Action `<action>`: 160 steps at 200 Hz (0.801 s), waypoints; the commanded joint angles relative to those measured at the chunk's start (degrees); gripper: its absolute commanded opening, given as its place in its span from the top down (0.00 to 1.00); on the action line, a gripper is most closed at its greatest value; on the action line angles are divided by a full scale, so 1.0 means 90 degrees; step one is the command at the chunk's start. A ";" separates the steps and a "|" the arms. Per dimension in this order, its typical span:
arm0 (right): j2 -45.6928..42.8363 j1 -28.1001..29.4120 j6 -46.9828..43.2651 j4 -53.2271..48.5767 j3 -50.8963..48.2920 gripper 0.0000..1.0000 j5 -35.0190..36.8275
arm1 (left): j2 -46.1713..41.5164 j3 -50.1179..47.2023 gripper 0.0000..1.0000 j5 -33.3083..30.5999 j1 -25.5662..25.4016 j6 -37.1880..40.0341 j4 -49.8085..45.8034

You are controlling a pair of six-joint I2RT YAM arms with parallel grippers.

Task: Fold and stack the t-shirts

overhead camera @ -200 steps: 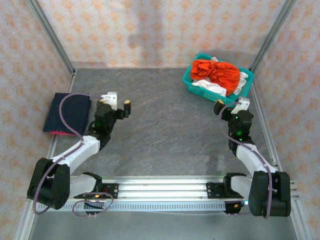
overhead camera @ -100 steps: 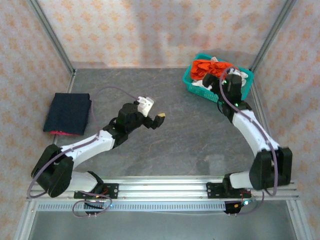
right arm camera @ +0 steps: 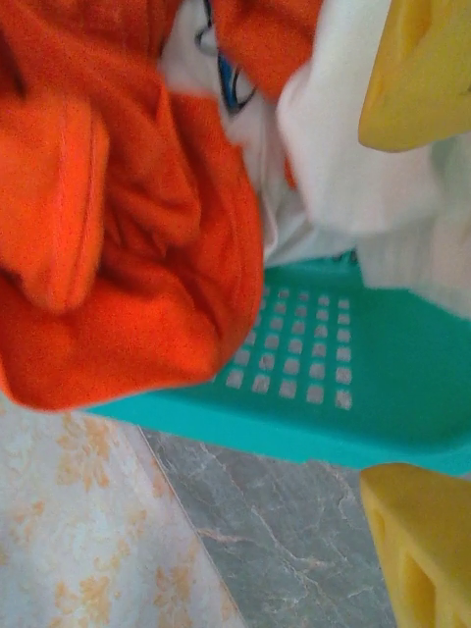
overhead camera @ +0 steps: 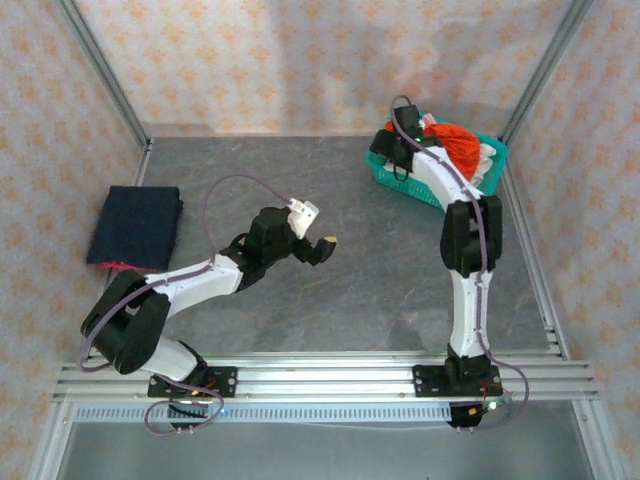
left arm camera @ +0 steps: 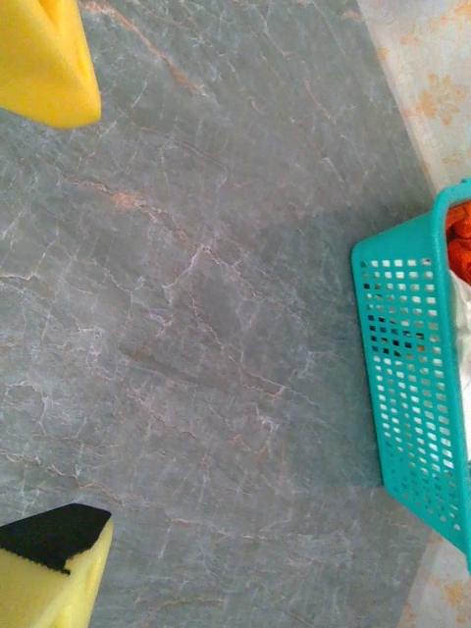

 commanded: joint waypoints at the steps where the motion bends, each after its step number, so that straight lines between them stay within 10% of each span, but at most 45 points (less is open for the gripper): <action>1: 0.0661 0.0116 -0.0151 -0.1291 0.1224 0.22 0.0124 | 0.0115 0.0109 0.00 0.0096 -0.0046 -0.0106 0.0236; 48: 0.1938 0.0121 -0.0307 -0.2252 0.3277 0.31 0.0171 | 0.0222 0.0097 0.00 0.0106 -0.0056 -0.0137 0.0233; 160: 0.1853 -0.0271 -0.1600 -0.3118 0.3481 0.58 -0.0488 | 0.0317 0.0040 0.00 0.0087 -0.0055 -0.0108 0.0229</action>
